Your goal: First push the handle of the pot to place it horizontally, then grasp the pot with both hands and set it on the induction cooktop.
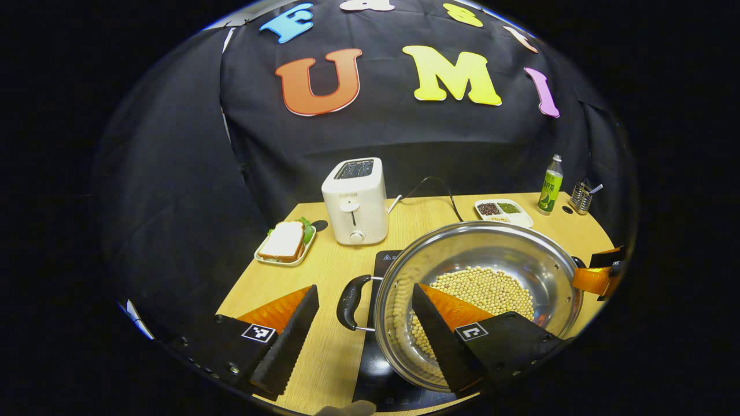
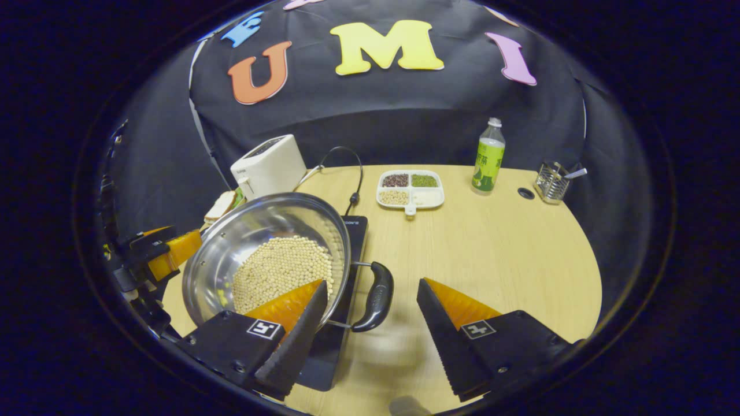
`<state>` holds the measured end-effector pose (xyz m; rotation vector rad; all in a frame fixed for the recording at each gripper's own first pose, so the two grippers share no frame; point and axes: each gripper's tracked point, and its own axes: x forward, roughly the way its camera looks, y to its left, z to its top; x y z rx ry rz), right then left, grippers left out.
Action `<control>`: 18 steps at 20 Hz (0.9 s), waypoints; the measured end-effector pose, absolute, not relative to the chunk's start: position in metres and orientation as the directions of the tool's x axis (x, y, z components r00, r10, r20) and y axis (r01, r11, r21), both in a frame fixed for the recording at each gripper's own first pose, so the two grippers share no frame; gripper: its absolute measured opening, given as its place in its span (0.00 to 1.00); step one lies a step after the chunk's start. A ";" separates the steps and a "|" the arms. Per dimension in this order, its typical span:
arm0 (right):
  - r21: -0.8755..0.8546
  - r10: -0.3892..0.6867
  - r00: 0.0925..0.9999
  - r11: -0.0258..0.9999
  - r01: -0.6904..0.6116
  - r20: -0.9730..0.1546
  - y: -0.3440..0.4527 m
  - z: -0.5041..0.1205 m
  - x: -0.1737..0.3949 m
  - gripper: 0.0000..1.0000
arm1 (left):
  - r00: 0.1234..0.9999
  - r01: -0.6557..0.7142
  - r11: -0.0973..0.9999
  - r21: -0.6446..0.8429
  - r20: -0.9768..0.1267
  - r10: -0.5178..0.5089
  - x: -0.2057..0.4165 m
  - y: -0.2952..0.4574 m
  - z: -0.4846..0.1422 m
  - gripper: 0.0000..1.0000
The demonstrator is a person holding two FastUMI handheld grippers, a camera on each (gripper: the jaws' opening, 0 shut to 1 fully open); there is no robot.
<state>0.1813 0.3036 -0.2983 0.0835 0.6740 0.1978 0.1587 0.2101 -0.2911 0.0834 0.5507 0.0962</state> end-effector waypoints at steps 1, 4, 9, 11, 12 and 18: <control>0.128 0.206 0.779 0.979 -0.161 -0.593 0.297 -0.289 0.179 0.97 | 0.859 -0.068 0.992 0.107 -0.499 0.113 0.156 0.206 -0.282 0.97; 0.114 0.203 0.821 0.979 -0.169 -0.533 0.276 -0.255 0.167 0.98 | 0.892 -0.070 0.994 0.083 -0.440 0.099 0.143 0.187 -0.244 0.97; 0.083 0.184 0.906 0.983 -0.165 -0.381 0.223 -0.176 0.145 0.98 | 0.945 -0.061 0.995 0.076 -0.315 0.082 0.108 0.132 -0.172 0.96; 0.059 0.174 0.931 0.985 -0.164 -0.320 0.196 -0.145 0.135 0.97 | 0.959 -0.057 0.995 0.085 -0.271 0.079 0.094 0.108 -0.145 0.97; 0.051 0.171 0.942 0.985 -0.164 -0.290 0.183 -0.132 0.129 0.98 | 0.966 -0.051 0.995 0.085 -0.247 0.071 0.087 0.093 -0.131 0.97; 0.064 0.159 0.972 0.987 -0.150 -0.173 0.105 -0.070 0.084 0.97 | 0.991 -0.019 0.999 0.049 -0.134 0.026 0.046 0.007 -0.060 0.96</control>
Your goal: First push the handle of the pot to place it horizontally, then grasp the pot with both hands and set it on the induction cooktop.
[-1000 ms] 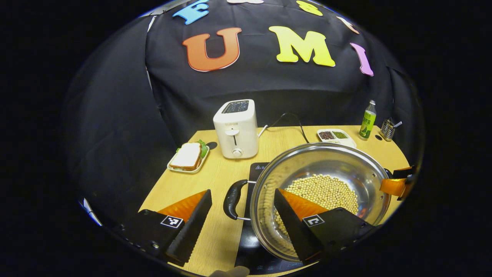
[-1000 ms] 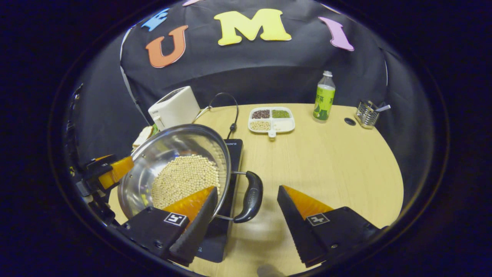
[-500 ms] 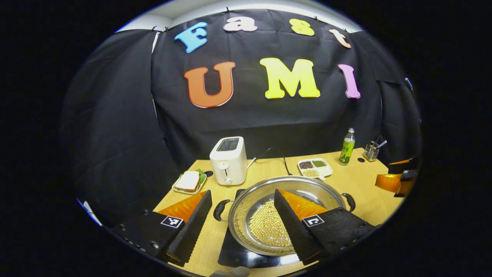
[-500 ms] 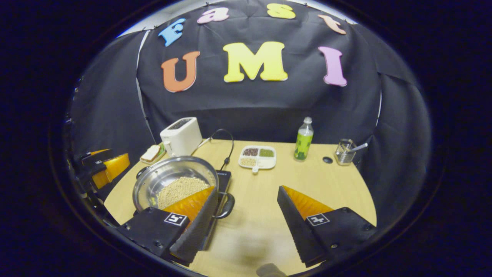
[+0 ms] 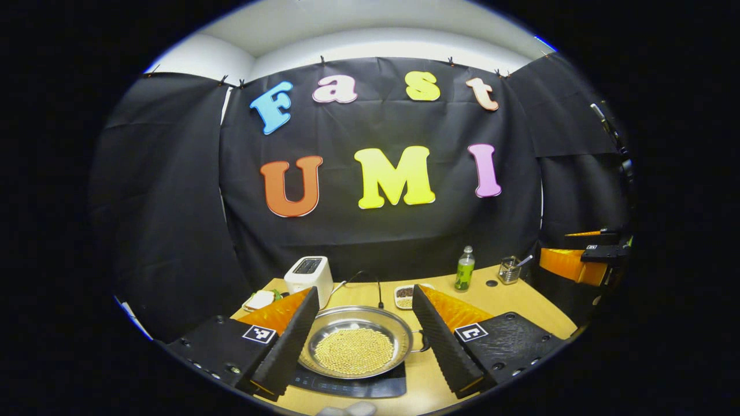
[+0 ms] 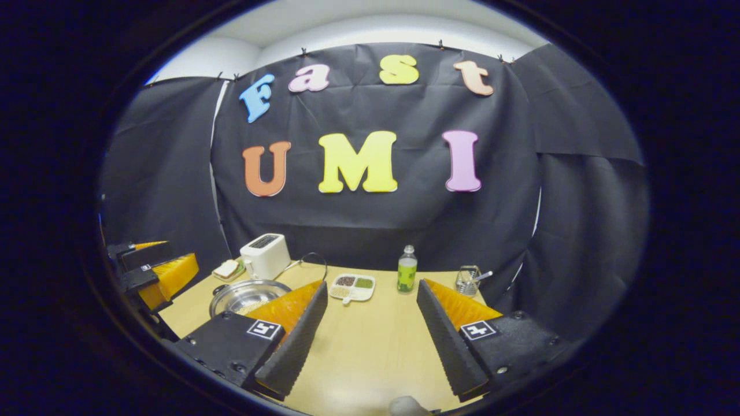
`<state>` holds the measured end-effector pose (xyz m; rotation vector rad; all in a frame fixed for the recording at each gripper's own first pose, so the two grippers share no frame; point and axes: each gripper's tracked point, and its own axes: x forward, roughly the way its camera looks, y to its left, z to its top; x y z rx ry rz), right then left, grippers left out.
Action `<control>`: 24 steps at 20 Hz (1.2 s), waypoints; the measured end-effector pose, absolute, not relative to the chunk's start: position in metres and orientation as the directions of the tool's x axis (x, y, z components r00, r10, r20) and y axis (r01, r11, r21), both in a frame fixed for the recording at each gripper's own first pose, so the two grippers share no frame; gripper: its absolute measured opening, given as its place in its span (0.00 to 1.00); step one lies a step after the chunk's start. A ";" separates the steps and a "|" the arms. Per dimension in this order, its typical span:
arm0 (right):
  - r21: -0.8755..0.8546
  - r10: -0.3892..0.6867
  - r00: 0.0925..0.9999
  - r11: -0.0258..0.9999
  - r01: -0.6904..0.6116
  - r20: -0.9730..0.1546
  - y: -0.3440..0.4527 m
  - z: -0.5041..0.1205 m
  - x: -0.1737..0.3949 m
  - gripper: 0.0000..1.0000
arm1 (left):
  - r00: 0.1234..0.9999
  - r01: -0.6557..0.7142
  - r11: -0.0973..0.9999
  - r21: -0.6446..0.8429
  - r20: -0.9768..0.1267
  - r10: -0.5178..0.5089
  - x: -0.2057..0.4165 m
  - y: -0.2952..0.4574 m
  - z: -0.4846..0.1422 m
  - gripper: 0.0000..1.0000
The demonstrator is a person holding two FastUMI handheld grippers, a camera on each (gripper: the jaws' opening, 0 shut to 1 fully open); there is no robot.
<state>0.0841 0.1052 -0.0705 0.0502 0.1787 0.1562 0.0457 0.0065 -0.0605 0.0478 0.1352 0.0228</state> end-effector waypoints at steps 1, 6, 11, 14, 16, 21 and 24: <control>0.057 0.157 0.975 0.987 -0.150 -0.158 0.091 -0.062 0.077 0.96 | 0.992 -0.018 0.999 0.051 -0.121 0.024 0.040 -0.005 -0.051 0.96; 0.091 0.121 0.990 0.989 -0.115 -0.066 0.022 -0.019 0.041 0.97 | 0.998 -0.004 1.000 0.023 -0.062 0.005 0.016 -0.058 -0.008 0.96; 0.121 0.089 0.996 0.989 -0.088 -0.011 -0.024 0.006 0.014 0.98 | 1.000 0.001 1.000 0.022 -0.009 -0.001 0.002 -0.093 0.025 0.96; 0.130 0.072 0.997 0.989 -0.073 0.012 -0.045 0.014 0.006 0.96 | 1.000 0.004 1.000 0.001 0.003 -0.004 -0.004 -0.108 0.036 0.96; 0.122 0.059 0.998 0.991 -0.061 0.023 -0.057 0.017 0.002 0.98 | 1.000 -0.001 1.000 0.008 0.020 0.001 -0.011 -0.113 0.046 0.96; 0.123 0.047 0.998 0.991 -0.051 0.034 -0.076 0.020 -0.005 0.97 | 0.999 -0.008 1.000 0.029 0.035 0.007 -0.016 -0.121 0.053 0.96; 0.123 0.052 0.998 0.991 -0.055 0.028 -0.082 0.021 -0.005 0.98 | 0.999 -0.009 1.000 0.021 0.041 0.009 -0.016 -0.126 0.059 0.96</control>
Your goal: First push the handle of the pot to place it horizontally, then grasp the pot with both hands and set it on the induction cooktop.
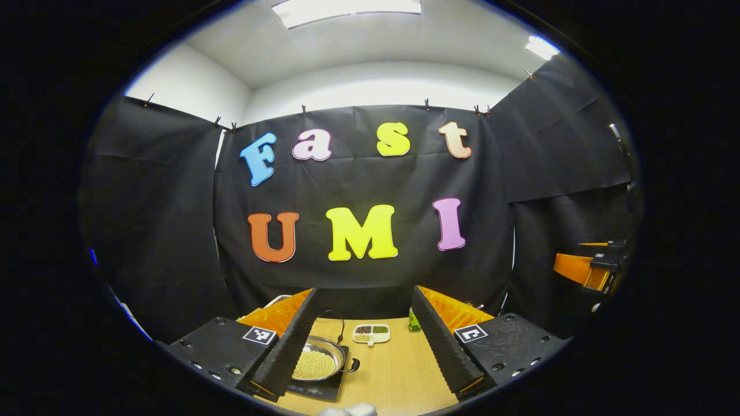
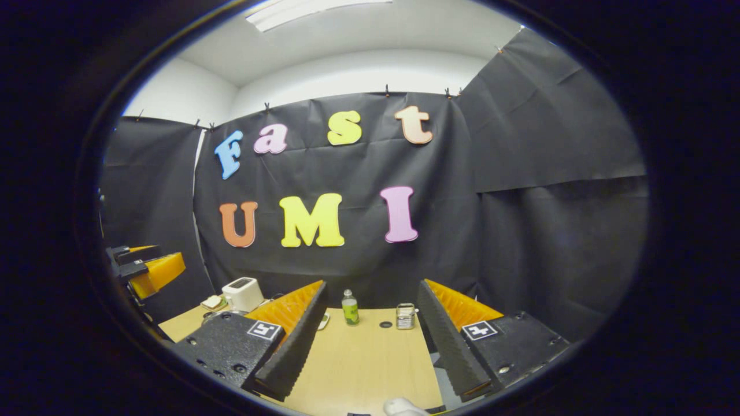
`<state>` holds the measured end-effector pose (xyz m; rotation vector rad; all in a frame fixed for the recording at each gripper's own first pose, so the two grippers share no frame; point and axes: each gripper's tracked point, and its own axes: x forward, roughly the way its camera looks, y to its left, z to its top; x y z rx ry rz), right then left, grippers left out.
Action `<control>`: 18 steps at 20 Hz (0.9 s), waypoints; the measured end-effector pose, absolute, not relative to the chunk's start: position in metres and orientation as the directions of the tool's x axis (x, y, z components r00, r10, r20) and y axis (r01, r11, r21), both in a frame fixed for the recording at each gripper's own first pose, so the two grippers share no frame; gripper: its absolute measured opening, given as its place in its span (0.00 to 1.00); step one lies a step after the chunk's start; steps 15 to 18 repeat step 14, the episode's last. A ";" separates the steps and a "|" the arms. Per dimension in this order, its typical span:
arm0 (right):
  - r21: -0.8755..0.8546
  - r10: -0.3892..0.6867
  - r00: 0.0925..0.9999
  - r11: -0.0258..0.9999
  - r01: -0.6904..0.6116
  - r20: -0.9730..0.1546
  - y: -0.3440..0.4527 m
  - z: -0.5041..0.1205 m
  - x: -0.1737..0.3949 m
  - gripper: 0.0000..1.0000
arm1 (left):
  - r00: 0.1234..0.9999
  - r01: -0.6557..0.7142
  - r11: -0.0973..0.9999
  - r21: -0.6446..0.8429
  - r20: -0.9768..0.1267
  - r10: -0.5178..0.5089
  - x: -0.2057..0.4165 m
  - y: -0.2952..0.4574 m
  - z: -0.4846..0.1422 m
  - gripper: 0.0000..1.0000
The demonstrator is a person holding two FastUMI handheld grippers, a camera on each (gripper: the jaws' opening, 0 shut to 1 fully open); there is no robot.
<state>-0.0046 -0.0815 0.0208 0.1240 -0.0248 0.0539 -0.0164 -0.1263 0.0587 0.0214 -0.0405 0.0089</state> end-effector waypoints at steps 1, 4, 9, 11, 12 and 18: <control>0.125 0.052 0.998 0.991 -0.056 0.035 -0.083 0.022 -0.006 0.96 | 0.999 -0.006 1.000 0.021 0.045 0.005 -0.015 -0.128 0.060 0.96; 0.124 0.042 0.998 0.991 -0.046 0.036 -0.091 0.023 -0.005 0.98 | 0.999 0.003 0.999 0.033 0.048 -0.005 -0.015 -0.134 0.063 0.96; 0.118 0.037 0.999 0.992 -0.041 0.039 -0.098 0.024 -0.003 0.96 | 0.999 0.007 1.000 0.027 0.046 -0.008 -0.014 -0.139 0.065 0.96; 0.119 0.038 0.999 0.992 -0.042 0.038 -0.102 0.027 -0.006 0.96 | 0.999 0.004 1.000 0.031 0.051 -0.006 -0.014 -0.138 0.067 0.96; 0.121 0.041 0.999 0.992 -0.045 0.036 -0.101 0.026 -0.005 0.97 | 0.999 0.001 0.999 0.032 0.048 -0.003 -0.013 -0.138 0.066 0.96; 0.123 0.045 0.998 0.991 -0.049 0.034 -0.099 0.026 -0.003 0.98 | 0.999 -0.007 0.999 0.033 0.047 0.006 -0.014 -0.134 0.064 0.96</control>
